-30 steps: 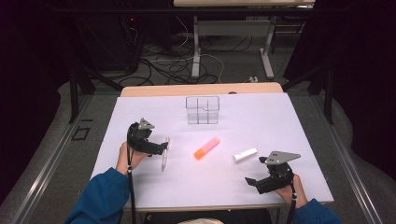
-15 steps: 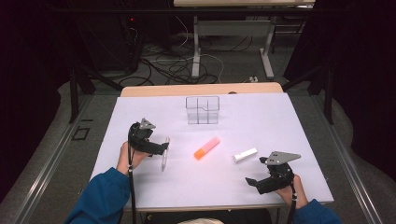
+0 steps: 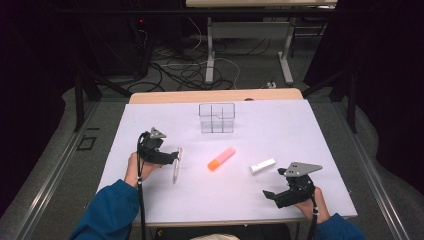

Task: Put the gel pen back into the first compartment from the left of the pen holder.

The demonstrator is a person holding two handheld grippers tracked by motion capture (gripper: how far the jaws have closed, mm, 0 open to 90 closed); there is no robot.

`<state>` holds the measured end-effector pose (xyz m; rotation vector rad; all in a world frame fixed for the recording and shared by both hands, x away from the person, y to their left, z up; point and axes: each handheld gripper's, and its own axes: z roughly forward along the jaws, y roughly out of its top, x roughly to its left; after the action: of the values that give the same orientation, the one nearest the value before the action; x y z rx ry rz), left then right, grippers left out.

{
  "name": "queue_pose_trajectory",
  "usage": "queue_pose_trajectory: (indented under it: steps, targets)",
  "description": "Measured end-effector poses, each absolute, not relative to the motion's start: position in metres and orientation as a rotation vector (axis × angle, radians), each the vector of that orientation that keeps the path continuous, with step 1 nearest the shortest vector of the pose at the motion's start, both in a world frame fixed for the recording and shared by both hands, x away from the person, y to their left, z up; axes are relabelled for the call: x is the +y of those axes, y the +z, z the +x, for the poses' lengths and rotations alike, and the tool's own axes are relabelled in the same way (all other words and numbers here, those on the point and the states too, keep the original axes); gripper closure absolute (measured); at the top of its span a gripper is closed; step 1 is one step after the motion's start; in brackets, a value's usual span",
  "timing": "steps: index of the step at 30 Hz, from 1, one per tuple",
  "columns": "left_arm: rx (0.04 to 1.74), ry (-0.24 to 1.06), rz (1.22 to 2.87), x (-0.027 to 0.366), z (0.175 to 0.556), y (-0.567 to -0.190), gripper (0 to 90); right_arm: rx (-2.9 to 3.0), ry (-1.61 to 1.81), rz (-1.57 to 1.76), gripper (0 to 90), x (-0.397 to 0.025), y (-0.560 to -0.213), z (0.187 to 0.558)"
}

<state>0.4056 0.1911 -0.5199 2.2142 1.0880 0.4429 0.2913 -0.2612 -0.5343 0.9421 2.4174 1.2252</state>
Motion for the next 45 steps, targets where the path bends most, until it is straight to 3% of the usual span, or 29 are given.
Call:
queue_pose_trajectory:
  steps: [1, 2, 6, 7, 9, 11, 12, 13, 16, 45]
  targets:
    - [1.081, 0.437, 2.217, 0.192, 0.406, -0.52, 32.3, 2.421, 1.226, 0.943, 2.9, -0.261, -0.534, 0.291]
    - [1.086, 0.428, 2.217, 0.192, 0.406, -0.521, 32.3, 2.426, 1.224, 0.94, 2.9, -0.261, -0.535, 0.292]
    - [1.08, 0.398, 2.214, 0.191, 0.407, -0.525, 48.4, 2.419, 1.229, 0.934, 2.9, -0.26, -0.536, 0.293]
    - [1.07, 0.398, 2.216, 0.191, 0.408, -0.526, 59.0, 2.419, 1.229, 0.933, 2.9, -0.26, -0.536, 0.293]
    - [1.073, 0.383, 2.225, 0.188, 0.41, -0.53, 62.5, 2.426, 1.223, 0.931, 2.9, -0.26, -0.536, 0.293]
    - [1.066, 0.381, 2.231, 0.186, 0.412, -0.533, 74.6, 2.43, 1.218, 0.93, 2.9, -0.26, -0.536, 0.293]
    - [1.067, 0.383, 2.232, 0.185, 0.414, -0.534, 74.6, 2.43, 1.218, 0.93, 2.9, -0.26, -0.536, 0.293]
    - [1.06, 0.383, 2.231, 0.185, 0.415, -0.535, 83.0, 2.419, 1.225, 0.933, 2.9, -0.26, -0.536, 0.293]
    - [1.054, 0.392, 2.229, 0.185, 0.419, -0.536, 89.0, 2.418, 1.226, 0.935, 2.9, -0.26, -0.536, 0.293]
    - [1.098, 0.384, 2.228, 0.171, 0.452, -0.553, 89.5, 2.436, 1.211, 0.952, 2.9, -0.26, -0.536, 0.294]
